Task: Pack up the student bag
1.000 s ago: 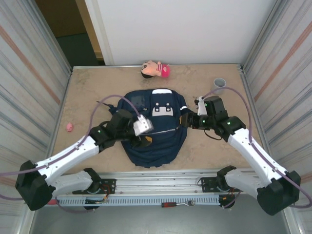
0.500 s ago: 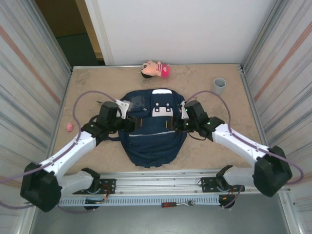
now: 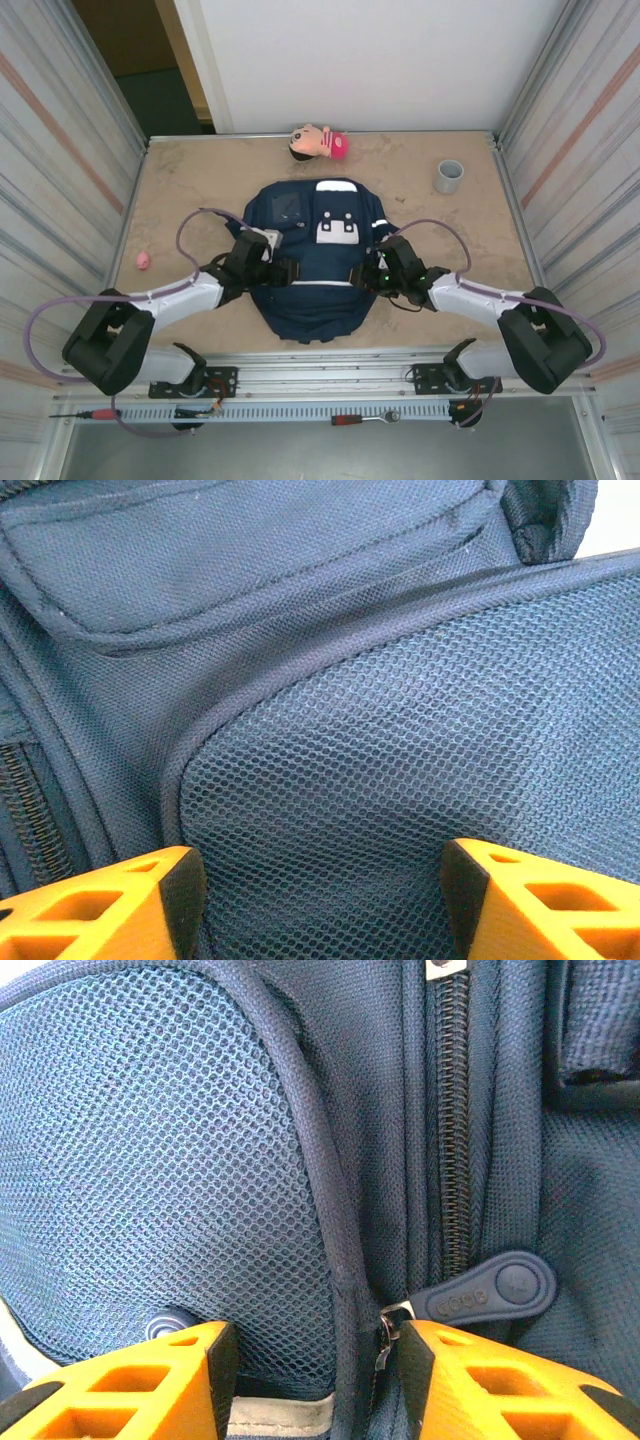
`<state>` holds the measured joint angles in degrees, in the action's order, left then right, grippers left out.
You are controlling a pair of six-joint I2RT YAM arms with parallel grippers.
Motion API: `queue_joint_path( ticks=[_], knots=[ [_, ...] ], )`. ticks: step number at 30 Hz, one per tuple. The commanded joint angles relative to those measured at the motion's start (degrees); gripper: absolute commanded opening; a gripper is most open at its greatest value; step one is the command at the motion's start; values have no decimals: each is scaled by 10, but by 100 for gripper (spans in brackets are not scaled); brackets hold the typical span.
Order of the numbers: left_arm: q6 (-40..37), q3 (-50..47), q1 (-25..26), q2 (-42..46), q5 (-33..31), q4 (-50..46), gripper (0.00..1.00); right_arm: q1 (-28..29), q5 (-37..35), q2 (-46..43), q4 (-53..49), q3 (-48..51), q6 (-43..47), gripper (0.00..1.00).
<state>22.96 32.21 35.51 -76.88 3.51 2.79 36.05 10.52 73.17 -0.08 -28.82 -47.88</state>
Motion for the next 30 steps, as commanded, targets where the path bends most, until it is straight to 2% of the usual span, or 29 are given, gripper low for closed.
queue_joint_path(
  ticks=[1, 3, 5, 8, 12, 15, 20, 24, 30],
  knots=[
    [22, 10, 33, -5, 0, -67, 69, 2, -45, -48, -144, -4, -6, 50],
    [29, 36, 27, 27, -28, -101, 77, -7, -53, -97, -189, -31, 12, 54],
    [25, 57, 7, 66, -39, -125, 79, -33, -47, -133, -214, -56, 31, 63],
    [43, 69, -57, 114, -32, -144, 83, -90, -19, -151, -211, -87, 55, 68],
    [84, 58, -173, 135, 17, -144, 84, -159, 34, -83, -190, -137, 83, 69],
    [79, 50, -225, 109, 68, -120, 83, -172, 57, -8, -158, -166, 92, 69],
    [68, 40, -225, 24, 92, -54, 76, -171, 97, 102, -20, -168, 58, 67],
    [78, 50, -189, -54, 96, -15, 75, -165, 85, 162, 5, -163, 48, 65],
    [102, 71, -107, -81, 71, 12, 73, -172, 67, 134, -16, -112, 56, 65]
  ],
)
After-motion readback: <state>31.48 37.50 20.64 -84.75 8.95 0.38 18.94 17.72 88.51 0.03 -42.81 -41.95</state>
